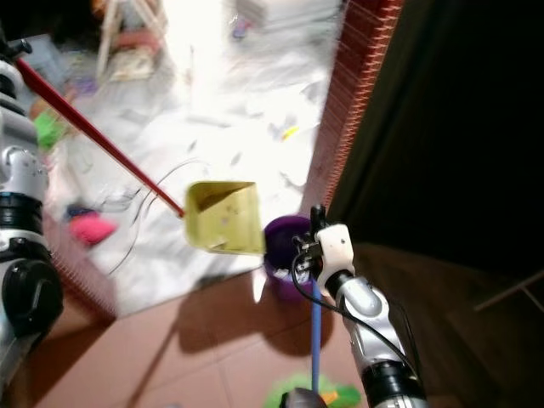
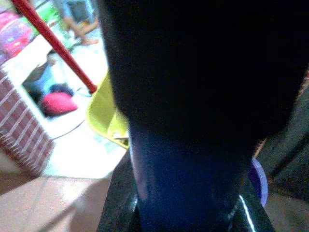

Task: Sweep floor

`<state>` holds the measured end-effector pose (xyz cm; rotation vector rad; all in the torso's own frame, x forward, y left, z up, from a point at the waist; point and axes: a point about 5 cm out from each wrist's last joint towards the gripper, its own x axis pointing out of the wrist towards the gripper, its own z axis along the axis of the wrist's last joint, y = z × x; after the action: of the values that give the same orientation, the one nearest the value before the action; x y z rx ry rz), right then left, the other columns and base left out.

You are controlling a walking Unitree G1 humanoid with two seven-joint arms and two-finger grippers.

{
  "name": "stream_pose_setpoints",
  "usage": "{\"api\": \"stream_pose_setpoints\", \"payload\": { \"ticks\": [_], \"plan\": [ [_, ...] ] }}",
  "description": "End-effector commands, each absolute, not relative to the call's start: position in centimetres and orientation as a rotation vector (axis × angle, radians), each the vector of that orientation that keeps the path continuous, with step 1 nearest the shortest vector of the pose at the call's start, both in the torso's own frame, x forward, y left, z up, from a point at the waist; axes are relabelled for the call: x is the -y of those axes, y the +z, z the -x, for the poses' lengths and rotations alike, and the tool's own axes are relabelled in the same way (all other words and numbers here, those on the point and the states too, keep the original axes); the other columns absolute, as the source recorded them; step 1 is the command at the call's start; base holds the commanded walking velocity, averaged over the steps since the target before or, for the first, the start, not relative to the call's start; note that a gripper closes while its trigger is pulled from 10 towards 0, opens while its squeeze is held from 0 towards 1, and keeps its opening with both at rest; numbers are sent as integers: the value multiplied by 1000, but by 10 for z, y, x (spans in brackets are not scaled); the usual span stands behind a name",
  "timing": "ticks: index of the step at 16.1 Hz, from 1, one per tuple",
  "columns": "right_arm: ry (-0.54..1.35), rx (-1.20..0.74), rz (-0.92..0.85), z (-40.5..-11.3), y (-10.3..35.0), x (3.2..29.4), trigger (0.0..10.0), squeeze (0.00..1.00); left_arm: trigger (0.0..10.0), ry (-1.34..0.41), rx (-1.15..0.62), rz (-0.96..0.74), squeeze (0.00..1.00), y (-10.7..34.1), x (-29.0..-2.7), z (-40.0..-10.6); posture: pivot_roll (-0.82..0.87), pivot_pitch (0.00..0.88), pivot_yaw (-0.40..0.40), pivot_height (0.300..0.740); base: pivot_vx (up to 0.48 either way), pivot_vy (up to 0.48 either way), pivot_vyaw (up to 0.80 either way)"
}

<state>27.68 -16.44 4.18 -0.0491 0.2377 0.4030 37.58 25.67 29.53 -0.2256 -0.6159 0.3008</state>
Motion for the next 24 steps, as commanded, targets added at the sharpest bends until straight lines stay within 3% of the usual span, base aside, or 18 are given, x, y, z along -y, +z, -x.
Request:
{"api": "stream_pose_setpoints", "payload": {
  "ticks": [1,3,14,24],
  "plan": [
    [388,-277,50,-274,36,168,10000,0,10000,270,713,273,0,318,-248,-374,-126,0,24,740,296,0,-800],
    [395,-273,52,-274,36,168,10000,0,10000,266,714,275,0,318,-247,-374,-125,0,22,740,294,0,-800],
    [398,-279,50,-275,35,168,10000,0,10000,177,733,237,0,312,-231,-372,-122,0,19,740,0,0,0],
    [396,-273,57,-278,36,168,10000,0,10000,-415,799,-20,0,308,-118,-353,-116,0,13,740,0,0,0]
  ]
}}
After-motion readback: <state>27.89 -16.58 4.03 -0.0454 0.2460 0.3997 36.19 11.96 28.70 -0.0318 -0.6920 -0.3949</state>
